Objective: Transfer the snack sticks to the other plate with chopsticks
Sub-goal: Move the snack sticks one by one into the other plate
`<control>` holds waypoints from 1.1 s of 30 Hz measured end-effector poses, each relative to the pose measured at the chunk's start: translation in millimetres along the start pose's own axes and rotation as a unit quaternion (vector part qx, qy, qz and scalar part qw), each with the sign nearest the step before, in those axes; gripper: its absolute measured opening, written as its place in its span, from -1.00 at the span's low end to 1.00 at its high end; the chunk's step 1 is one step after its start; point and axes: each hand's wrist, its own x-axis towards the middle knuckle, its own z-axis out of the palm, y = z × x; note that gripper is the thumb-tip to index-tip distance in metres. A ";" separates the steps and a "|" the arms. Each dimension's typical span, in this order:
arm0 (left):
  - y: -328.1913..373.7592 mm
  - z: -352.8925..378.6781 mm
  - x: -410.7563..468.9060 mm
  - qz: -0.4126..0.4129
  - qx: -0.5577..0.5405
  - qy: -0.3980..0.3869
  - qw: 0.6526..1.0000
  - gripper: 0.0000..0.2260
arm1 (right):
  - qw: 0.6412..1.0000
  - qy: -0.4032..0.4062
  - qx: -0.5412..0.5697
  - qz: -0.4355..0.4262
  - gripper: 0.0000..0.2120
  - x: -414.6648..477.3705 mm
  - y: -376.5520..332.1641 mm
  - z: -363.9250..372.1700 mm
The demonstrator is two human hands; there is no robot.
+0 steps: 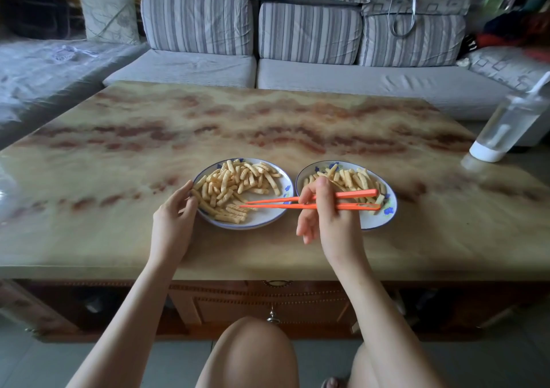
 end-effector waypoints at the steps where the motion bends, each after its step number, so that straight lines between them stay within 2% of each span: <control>1: 0.0 -0.1 -0.2 0.000 0.000 -0.001 1.000 -0.66 | 1.000 0.005 -0.004 0.003 -0.59 0.7 0.6 -0.4; 14: -0.6 -0.4 0.5 0.000 0.003 -0.003 1.000 -0.66 | 0.993 0.116 0.019 -0.024 -0.57 0.9 -2.4 -15.7; 23: -1.1 -0.3 1.1 0.004 0.009 -0.004 1.000 -0.66 | 0.958 0.281 0.023 -0.056 -0.61 6.4 -7.8 -40.7; 33: -1.5 -0.5 1.0 0.004 0.009 -0.006 1.000 -0.65 | 0.963 0.262 0.007 -0.061 -0.62 5.5 -6.2 -42.4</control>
